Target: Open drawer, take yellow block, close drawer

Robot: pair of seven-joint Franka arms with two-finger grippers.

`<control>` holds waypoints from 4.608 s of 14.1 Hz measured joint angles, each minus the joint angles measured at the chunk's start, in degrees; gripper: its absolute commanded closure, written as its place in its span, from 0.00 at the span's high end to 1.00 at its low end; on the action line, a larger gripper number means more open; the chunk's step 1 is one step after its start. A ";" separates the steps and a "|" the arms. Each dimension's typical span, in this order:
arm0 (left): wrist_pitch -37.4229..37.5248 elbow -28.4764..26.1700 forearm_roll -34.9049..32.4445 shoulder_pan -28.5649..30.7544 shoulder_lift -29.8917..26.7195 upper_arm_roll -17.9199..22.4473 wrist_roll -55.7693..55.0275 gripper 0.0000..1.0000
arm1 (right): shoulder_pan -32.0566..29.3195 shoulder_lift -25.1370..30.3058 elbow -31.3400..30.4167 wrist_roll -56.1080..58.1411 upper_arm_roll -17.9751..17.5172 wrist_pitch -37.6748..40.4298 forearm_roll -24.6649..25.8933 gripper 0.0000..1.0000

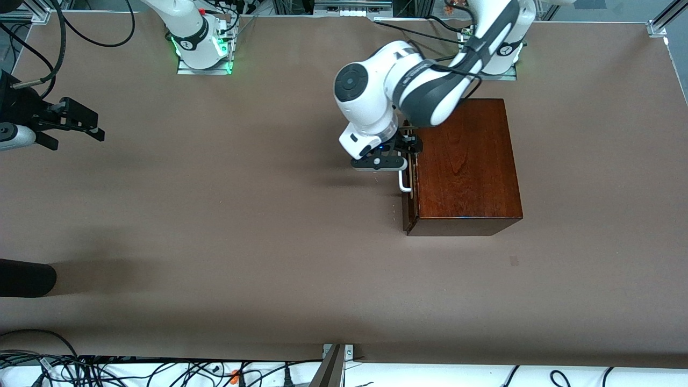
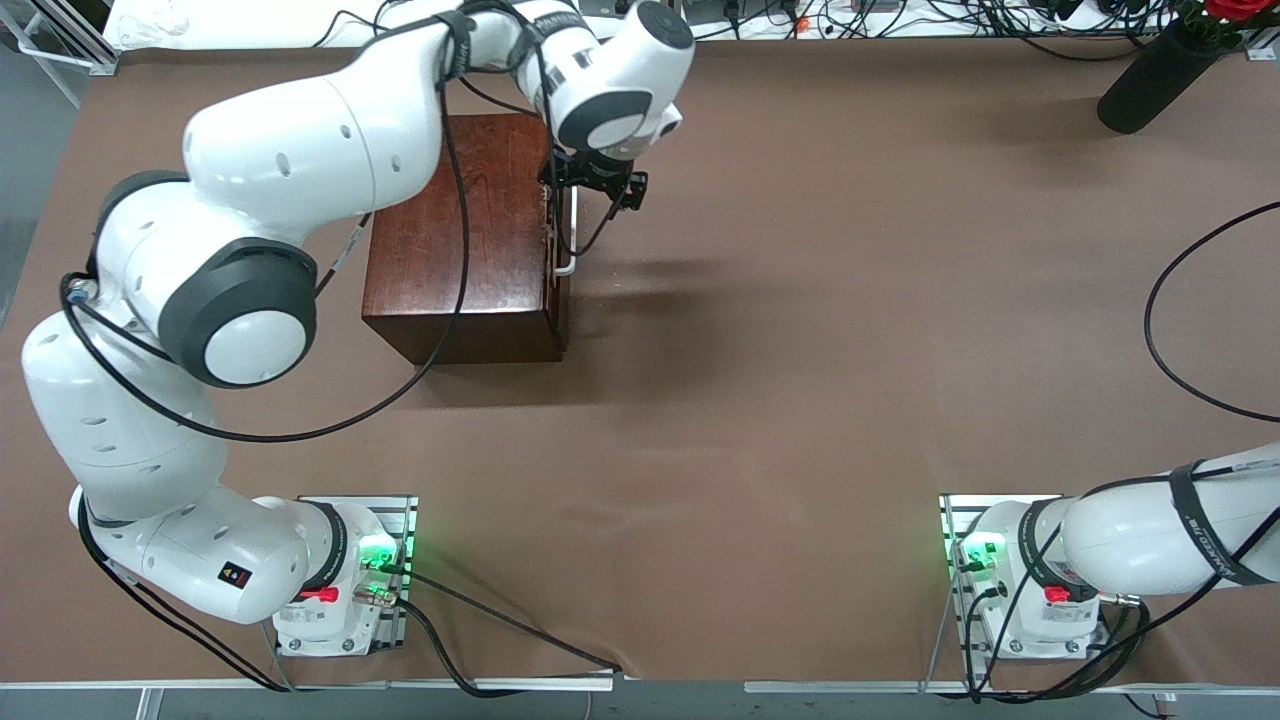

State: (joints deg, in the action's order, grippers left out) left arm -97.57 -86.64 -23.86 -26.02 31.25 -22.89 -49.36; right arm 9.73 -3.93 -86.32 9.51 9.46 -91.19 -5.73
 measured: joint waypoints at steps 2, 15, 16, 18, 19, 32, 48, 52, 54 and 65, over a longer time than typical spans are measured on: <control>-1.49 0.00 -0.48 -0.72 1.48 0.00 -2.22 1.00 | 0.00 0.00 0.00 0.00 0.00 0.00 0.00 1.00; -6.10 -0.88 -5.10 -1.20 6.13 0.16 -9.13 1.00 | 0.00 0.00 0.00 0.00 0.00 0.00 0.00 1.00; -6.32 -0.91 -5.10 -1.38 6.15 0.16 -9.74 1.00 | 0.00 0.00 0.00 0.00 0.00 0.00 0.00 1.00; -6.33 -1.13 -5.26 -1.82 6.16 0.27 -10.70 1.00 | 0.00 0.00 0.00 0.00 0.00 0.00 0.00 1.00; -6.63 -1.16 -5.26 -1.93 6.16 0.27 -11.00 1.00 | 0.00 0.00 0.00 0.00 0.00 0.00 0.00 1.00; -14.03 -0.81 -1.58 -2.68 6.08 0.39 -12.28 1.00 | -0.01 0.00 0.00 0.00 0.10 0.00 0.00 1.00; -16.90 4.92 3.68 -4.97 7.66 0.10 -12.30 1.00 | -0.02 0.00 0.00 0.00 0.11 0.00 0.00 1.00; -9.23 8.26 3.79 -5.40 7.19 -0.36 -10.78 1.00 | -0.03 0.00 0.00 0.00 0.12 0.00 0.00 1.00; -1.12 11.90 6.02 -5.16 5.38 -0.35 -5.81 1.00 | -0.03 -0.01 0.00 0.00 0.12 0.00 0.00 1.00; 23.85 17.22 18.29 22.81 -14.15 0.35 32.59 1.00 | -0.11 -0.03 -0.01 0.00 0.16 0.02 0.00 1.00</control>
State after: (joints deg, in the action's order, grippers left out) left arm -73.72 -69.42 -5.57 -3.21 17.11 -22.54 -16.77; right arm 9.62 -3.96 -86.32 9.51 9.62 -91.17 -5.73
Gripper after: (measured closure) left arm 0.000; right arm 0.000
